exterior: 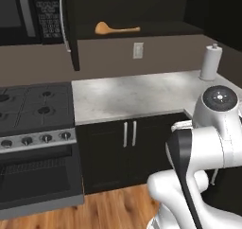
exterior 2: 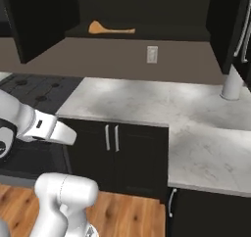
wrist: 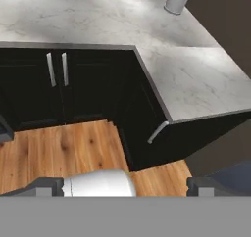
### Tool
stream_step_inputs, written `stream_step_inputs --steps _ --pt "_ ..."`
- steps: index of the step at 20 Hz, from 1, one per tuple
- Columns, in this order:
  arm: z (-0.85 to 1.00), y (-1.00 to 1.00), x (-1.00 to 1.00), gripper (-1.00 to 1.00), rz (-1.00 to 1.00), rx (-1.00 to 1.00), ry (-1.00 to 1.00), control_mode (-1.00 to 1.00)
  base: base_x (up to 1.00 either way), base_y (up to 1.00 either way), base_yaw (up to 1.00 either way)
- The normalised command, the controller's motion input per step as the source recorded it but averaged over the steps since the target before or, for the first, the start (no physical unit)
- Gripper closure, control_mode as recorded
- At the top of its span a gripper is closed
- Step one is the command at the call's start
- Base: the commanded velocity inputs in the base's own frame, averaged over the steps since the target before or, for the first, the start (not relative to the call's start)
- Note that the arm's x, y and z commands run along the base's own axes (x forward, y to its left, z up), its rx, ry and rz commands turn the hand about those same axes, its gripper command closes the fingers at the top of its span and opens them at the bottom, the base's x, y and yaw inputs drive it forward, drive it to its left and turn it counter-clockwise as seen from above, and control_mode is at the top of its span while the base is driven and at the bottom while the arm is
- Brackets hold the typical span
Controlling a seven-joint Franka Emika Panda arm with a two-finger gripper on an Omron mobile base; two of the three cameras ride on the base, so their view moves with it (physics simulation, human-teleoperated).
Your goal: Organize the utensils by type. Pick up the wooden spoons from the counter and place them in the open cabinet. Then pick up the metallic utensils from the counter and place them in the open drawer.
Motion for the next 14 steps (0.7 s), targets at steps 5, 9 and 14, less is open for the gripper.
stream_step_inputs --steps 5,9,14 --pt "0.0 0.0 0.0 -1.0 0.0 0.0 0.0 1.0 -0.97 0.13 -0.33" --pt "0.0 0.0 0.0 -1.0 0.0 0.0 0.0 1.0 -0.7 0.28 -0.73" --pt "0.0 0.0 0.0 -1.0 0.0 0.0 0.0 1.0 -0.38 0.19 -0.95"
